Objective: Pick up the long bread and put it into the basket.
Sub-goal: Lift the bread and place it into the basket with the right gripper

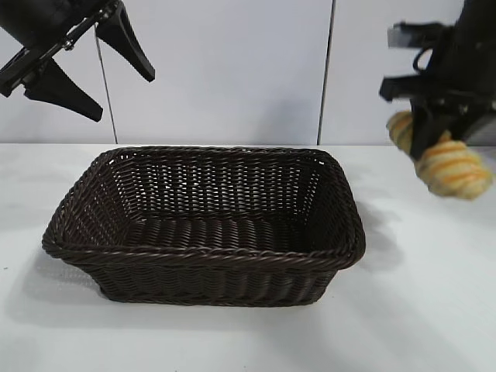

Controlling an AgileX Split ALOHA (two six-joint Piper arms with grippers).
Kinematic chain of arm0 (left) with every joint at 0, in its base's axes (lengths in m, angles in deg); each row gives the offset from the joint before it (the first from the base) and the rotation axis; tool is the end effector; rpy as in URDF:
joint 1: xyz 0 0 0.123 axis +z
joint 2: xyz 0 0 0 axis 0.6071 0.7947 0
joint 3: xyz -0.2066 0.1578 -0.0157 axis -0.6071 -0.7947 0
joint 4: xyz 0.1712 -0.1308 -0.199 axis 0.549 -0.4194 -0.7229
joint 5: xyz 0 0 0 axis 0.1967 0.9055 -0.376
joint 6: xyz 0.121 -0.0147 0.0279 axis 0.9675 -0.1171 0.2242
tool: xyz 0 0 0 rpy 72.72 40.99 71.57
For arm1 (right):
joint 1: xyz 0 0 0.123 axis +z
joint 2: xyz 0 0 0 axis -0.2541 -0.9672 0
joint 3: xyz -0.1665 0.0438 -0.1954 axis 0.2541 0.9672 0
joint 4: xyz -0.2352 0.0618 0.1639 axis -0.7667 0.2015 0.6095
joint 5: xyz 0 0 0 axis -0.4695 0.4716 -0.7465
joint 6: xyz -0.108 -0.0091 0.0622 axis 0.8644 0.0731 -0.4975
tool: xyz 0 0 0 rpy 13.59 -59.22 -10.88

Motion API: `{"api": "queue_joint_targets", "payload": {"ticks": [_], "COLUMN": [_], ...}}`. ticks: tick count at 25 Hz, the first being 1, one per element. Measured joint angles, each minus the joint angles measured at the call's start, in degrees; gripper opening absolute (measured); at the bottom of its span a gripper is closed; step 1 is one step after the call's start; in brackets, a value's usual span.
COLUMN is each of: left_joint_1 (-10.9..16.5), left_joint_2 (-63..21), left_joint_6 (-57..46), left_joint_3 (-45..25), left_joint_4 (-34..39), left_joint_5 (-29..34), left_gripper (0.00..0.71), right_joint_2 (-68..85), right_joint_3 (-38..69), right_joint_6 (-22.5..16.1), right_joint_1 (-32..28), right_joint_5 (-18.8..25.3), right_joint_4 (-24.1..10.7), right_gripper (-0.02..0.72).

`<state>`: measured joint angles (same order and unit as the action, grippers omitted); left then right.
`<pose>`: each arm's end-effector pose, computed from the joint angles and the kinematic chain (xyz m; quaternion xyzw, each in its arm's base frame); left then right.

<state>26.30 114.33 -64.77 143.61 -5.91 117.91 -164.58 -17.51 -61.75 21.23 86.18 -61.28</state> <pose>0.4079 -0.1435 0.2019 -0.0157 0.9404 -0.3036 0.1523 0.4392 0.0685 0.2338 -0.0860 0.9821 0.0779 0.1481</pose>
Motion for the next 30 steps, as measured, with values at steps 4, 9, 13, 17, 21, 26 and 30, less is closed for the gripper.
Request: {"api": "queue_joint_targets", "payload": {"ticks": [4,9,13,17,21,26,30], "left_joint_1": [0.00,0.00,0.00,0.00,0.00,0.00,0.00], "left_joint_2": [0.00,0.00,0.00,0.00,0.00,0.00,0.00], "left_joint_6": [0.05,0.05,0.05,0.05,0.05,0.05,0.05], "left_joint_3": [0.00,0.00,0.00,0.00,0.00,0.00,0.00], "left_joint_4": [0.00,0.00,0.00,0.00,0.00,0.00,0.00], "left_joint_5": [0.06,0.12,0.62,1.02,1.08,1.14,1.14], "left_gripper": [0.541,0.541,0.541,0.541,0.541,0.541,0.541], "right_joint_2": [-0.06,-1.34,-3.14,-4.57,-6.24,-9.33,-11.19], "right_joint_3": [-0.09,-0.28,-0.28,-0.28,-0.28,-0.28,-0.28], "right_joint_6": [0.00,0.00,0.00,-0.17,-0.17,-0.17,-0.17], "right_joint_1": [0.43,5.39,12.04,18.67,23.50,25.68,25.68], "right_joint_5": [0.97,0.89,-0.58,-2.40,-4.02,-6.21,-8.68], "right_joint_4": [0.88,0.73,0.79,0.85,1.09,1.22,1.22], "right_gripper": [0.213,0.213,0.213,0.213,0.213,0.213,0.213]}}
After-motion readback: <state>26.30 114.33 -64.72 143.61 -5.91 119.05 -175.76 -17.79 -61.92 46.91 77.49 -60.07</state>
